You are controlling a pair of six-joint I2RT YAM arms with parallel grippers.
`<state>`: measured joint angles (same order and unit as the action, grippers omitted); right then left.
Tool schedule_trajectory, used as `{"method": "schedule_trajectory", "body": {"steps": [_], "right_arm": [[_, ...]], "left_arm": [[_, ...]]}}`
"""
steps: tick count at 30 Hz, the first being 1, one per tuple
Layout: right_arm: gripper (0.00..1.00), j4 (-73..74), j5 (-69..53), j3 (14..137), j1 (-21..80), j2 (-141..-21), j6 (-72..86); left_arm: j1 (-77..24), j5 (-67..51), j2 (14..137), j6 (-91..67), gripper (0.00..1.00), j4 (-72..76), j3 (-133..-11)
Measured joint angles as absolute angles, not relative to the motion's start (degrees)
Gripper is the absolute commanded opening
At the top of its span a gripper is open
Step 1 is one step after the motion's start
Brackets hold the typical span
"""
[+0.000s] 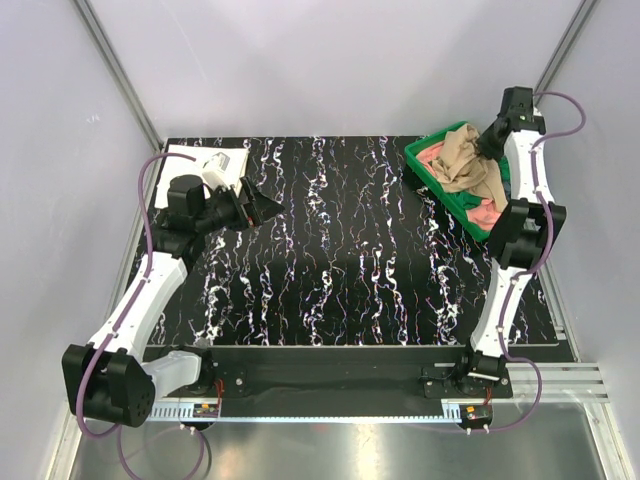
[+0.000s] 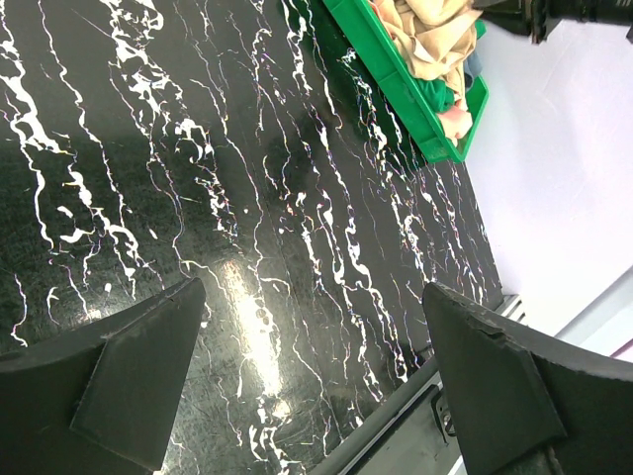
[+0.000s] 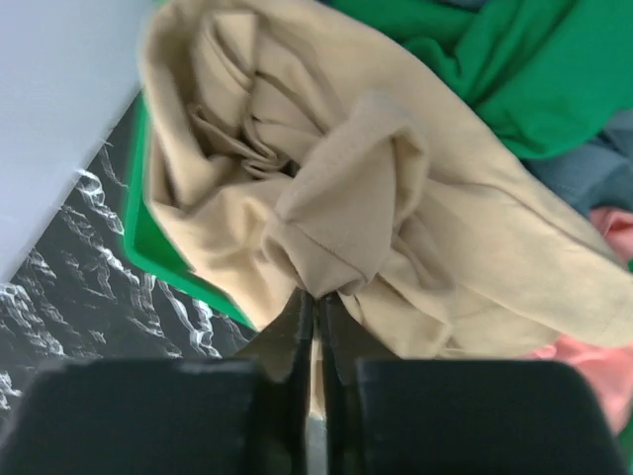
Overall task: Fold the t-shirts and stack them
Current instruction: Grab the tshirt from the pile, then move the tshirt to the center of the board
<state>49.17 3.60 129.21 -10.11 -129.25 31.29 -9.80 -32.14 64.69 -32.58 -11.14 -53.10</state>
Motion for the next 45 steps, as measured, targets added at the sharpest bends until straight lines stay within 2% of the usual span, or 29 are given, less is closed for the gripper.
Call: {"method": "schedule_trajectory", "body": {"steps": [9,14,15,20,24,26,28,30,35,39,44,45], "right_arm": [[0.00,55.0,-6.6,144.3,-10.0,-128.8,30.8],[0.00,57.1,-16.8,145.0,-7.4,-117.3,32.1],[0.00,56.7,-18.4,144.6,-4.9,-111.5,32.8],[0.00,50.9,-24.2,131.5,6.4,-89.2,35.9],[0.00,41.6,-25.6,108.7,8.9,-74.5,38.9],[0.00,37.1,-25.8,96.0,10.0,-71.7,40.7],[0.02,32.7,-26.0,84.4,12.4,-72.6,41.8],[0.03,29.8,-25.6,74.8,15.9,-78.5,42.3],[0.03,29.8,-25.1,66.5,22.7,-93.2,42.0],[0.00,29.2,-25.0,70.5,23.5,-96.6,41.9],[0.00,24.6,-26.3,90.1,24.6,-108.6,42.7],[0.06,24.5,-26.5,94.1,25.1,-111.2,43.0]], "left_arm": [[-9.8,-32.2,64.6,-32.6,0.94,-11.1,-53.1],[-9.8,-32.3,64.5,-32.6,0.92,-11.5,-54.0],[-9.8,-32.2,64.4,-32.6,0.91,-12.0,-54.5],[-9.8,-31.5,61.0,-32.4,0.91,-16.1,-57.9],[-9.8,-30.1,55.0,-31.3,0.90,-20.1,-58.1],[-9.8,-29.2,52.1,-30.5,0.90,-22.1,-58.0],[-9.8,-28.4,49.6,-29.8,0.89,-23.5,-57.2],[-9.8,-28.1,48.1,-29.6,0.88,-24.2,-55.5],[-11.1,-28.1,48.2,-29.9,0.88,-24.7,-48.3],[-16.0,-27.0,51.9,-30.9,0.87,-24.8,-44.2],[-21.9,-24.7,54.4,-32.6,0.87,-22.8,-41.7],[-22.5,-24.1,54.8,-33.0,0.87,-22.2,-41.0]]}}
